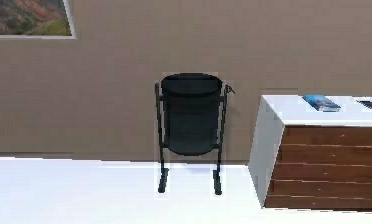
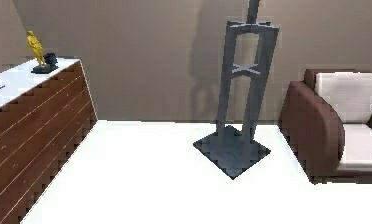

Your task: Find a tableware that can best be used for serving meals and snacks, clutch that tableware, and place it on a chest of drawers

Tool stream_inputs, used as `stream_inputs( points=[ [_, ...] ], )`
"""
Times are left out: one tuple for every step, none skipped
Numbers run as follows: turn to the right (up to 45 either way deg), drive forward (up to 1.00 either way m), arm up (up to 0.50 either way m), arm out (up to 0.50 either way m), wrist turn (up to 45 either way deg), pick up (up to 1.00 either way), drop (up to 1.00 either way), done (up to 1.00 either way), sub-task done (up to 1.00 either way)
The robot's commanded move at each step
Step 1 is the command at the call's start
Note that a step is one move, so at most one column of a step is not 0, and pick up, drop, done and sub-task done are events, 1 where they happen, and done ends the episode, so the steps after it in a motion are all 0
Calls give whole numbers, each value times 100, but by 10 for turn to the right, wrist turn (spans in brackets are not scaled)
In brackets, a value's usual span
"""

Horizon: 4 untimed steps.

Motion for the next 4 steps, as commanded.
stream_inputs(
  points=[
    [-450,0,0,0,0,0,0,0,0],
    [-390,0,0,0,0,0,0,0,0],
    [0,100,0,0,0,0,0,0,0],
    [-60,0,0,0,0,0,0,0,0]
  ],
)
